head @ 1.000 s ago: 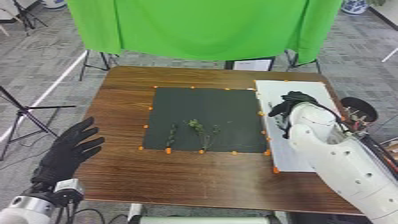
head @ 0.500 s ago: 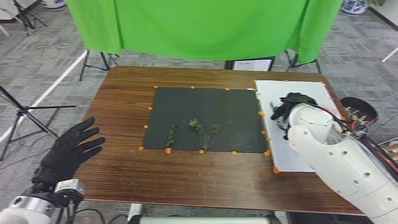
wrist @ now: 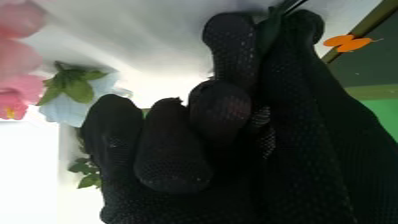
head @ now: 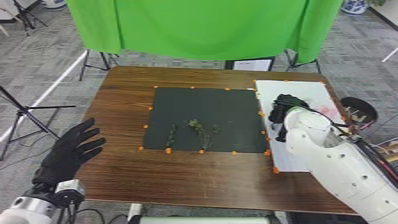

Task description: Arrange flowers

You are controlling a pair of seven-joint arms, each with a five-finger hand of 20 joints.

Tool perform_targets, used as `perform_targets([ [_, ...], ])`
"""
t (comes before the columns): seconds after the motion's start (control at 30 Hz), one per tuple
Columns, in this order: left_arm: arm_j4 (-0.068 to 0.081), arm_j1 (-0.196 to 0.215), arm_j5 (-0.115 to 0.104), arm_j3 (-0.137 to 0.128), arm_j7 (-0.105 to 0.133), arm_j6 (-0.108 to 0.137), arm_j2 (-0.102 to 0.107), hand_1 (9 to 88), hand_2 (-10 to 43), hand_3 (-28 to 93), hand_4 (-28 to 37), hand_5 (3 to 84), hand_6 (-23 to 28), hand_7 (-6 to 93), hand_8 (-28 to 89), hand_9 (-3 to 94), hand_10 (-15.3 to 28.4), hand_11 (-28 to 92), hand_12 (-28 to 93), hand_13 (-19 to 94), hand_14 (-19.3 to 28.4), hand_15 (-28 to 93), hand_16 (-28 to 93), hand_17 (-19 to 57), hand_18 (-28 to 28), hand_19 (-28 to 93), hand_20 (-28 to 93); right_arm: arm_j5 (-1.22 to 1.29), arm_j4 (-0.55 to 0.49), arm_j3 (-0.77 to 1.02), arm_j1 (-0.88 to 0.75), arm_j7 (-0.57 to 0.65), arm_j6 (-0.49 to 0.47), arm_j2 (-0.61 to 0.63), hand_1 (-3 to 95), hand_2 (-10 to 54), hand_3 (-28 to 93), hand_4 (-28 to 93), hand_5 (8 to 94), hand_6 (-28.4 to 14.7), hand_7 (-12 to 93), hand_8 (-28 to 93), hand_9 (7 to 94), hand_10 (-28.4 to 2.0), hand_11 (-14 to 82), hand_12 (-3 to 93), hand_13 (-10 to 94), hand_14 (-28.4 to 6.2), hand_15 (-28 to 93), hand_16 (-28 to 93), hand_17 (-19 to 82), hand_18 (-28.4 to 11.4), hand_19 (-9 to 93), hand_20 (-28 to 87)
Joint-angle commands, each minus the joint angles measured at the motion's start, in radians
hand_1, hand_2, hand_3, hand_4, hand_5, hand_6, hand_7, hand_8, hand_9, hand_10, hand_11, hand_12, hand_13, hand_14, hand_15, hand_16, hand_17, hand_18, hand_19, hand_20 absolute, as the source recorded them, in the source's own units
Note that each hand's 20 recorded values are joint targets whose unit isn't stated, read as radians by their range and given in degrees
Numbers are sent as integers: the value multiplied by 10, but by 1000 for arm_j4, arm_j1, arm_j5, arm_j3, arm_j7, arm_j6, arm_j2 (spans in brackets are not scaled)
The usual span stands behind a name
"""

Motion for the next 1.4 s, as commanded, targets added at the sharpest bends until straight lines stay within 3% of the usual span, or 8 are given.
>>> perform_targets([
  [0.03, 0, 4, 0, 5, -9, 1, -10, 273, -26, 690, -257, 237, 24, 233, -125, 199, 120, 244, 171, 174, 164, 390, -14, -94, 224, 425, 117, -46, -56, -3, -60, -49, 130, 20, 450, -95, 859, -256, 780, -24, 465, 199, 837, -81, 631, 492, 803, -71, 842, 385, 455, -221, 932, 686],
  [0.37, -2, 10, 1, -1, -10, 0, -13, 270, -23, 693, -257, 233, 22, 237, -126, 200, 119, 243, 170, 175, 162, 386, -13, -95, 223, 423, 120, 36, -241, 93, -116, -94, 267, 36, 435, -95, 860, -208, 774, -35, 503, 209, 842, -80, 658, 493, 809, -73, 870, 377, 463, -225, 932, 720],
  [0.63, -4, 16, 3, -2, -13, -1, -13, 269, -21, 692, -257, 232, 21, 238, -127, 200, 119, 239, 171, 176, 161, 382, -11, -94, 223, 421, 122, 121, -346, 120, -217, -75, 282, -47, 433, -95, 859, -199, 776, -35, 503, 212, 847, -77, 660, 492, 814, -72, 874, 374, 473, -224, 932, 730],
  [0.93, 7, -5, 2, 3, -21, -13, -4, 269, -20, 693, -258, 232, 20, 239, -129, 202, 119, 237, 172, 176, 161, 381, -10, -95, 223, 419, 124, 37, -308, 48, -273, -44, 220, -125, 437, -95, 850, -196, 779, -35, 498, 218, 849, -79, 658, 494, 816, -72, 875, 374, 476, -225, 932, 732],
  [1.4, 12, -11, 2, 11, -25, -20, 3, 266, -18, 696, -260, 230, 19, 245, -134, 202, 116, 237, 172, 179, 158, 377, -8, -95, 222, 416, 128, -37, -273, 11, -303, 9, 259, -138, 426, -95, 850, -189, 786, -27, 490, 228, 854, -78, 653, 494, 827, -70, 874, 372, 487, -227, 932, 735],
])
